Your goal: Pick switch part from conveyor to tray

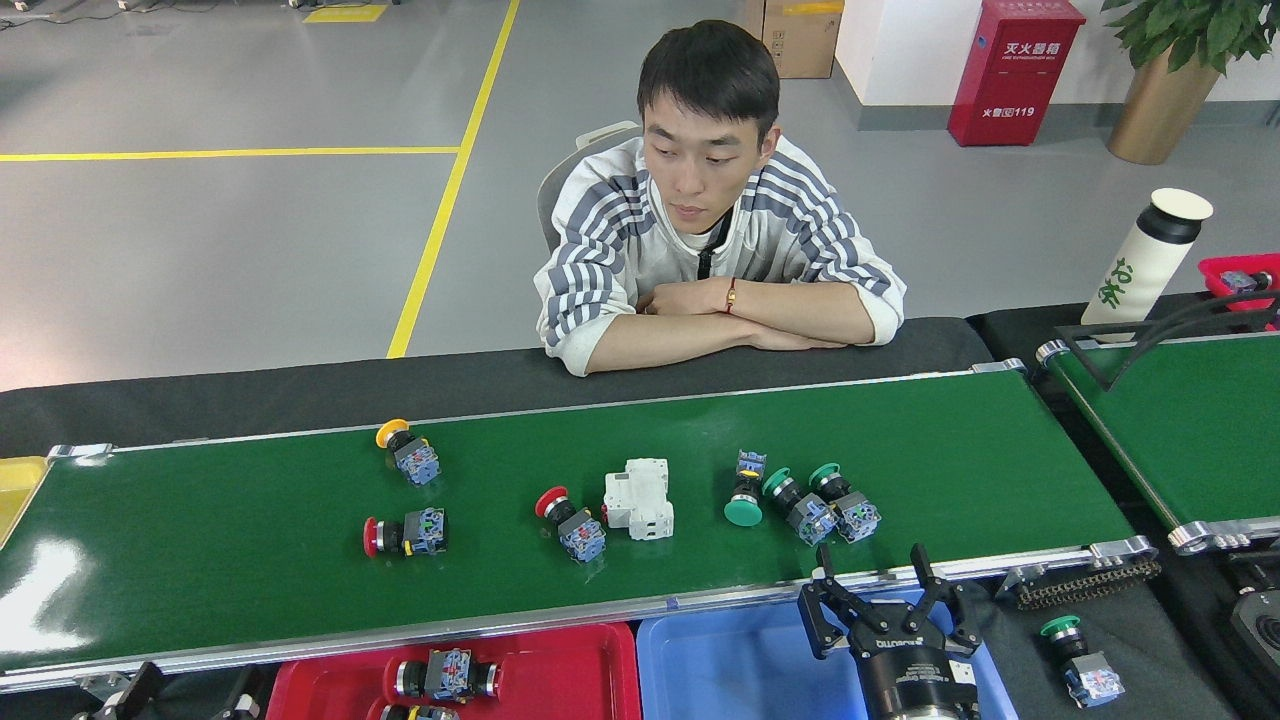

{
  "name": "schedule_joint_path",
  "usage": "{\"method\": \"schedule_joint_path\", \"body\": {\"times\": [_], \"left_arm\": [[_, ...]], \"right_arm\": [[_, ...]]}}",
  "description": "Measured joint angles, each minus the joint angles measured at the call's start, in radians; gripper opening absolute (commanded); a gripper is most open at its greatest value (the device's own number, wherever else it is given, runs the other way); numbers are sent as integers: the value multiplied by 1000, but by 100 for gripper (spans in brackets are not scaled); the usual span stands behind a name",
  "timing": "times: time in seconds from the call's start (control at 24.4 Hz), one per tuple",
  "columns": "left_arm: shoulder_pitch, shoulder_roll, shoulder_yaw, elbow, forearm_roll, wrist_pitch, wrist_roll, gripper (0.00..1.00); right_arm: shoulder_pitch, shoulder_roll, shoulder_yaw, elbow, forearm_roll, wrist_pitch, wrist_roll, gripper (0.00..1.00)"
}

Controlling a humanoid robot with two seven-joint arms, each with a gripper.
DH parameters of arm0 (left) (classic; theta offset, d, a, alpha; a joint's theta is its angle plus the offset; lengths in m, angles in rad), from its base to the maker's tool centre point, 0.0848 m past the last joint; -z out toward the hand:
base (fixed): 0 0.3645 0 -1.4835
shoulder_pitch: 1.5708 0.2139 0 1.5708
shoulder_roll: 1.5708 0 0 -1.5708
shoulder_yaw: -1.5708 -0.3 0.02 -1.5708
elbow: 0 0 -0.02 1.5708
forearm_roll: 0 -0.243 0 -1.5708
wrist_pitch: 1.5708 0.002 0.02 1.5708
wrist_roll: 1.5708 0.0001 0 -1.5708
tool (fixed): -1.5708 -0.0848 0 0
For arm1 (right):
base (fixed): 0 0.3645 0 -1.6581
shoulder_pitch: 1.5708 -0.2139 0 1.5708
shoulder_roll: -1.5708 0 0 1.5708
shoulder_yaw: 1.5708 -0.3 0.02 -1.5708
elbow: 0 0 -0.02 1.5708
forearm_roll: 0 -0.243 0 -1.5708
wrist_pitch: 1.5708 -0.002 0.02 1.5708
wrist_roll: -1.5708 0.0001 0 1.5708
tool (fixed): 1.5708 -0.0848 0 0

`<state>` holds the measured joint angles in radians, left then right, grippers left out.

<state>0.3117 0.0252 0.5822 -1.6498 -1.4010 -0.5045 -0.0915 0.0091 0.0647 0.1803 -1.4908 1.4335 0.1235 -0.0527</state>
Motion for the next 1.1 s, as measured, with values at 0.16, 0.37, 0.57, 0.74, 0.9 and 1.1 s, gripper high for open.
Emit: {"method": "schedule_joint_path", "body": {"times": [0.16,0.37,0.57,0.74,0.9,1.1], "left_arm": [[1,3,8,-10,0,36,-2,100],[-64,3,-34,-31,-54,46,0,100],[-200,3,-130,47,-161,81,-3,100],[-292,4,-219,156,-172,126,-5,100],[-351,4,-248,252,-195,145,-5,100],[-448,18,-251,377,-226,167,-6,90]], "right_arm": [[-26,0,50,25,0,4,26,100],[-95,1,79,90,0,4,35,100],[-169,7,96,170,-4,3,53,100],[-215,32,108,233,-5,1,61,98],[-299,70,148,339,-4,-4,63,41],[-329,70,185,375,-6,3,64,10]]}}
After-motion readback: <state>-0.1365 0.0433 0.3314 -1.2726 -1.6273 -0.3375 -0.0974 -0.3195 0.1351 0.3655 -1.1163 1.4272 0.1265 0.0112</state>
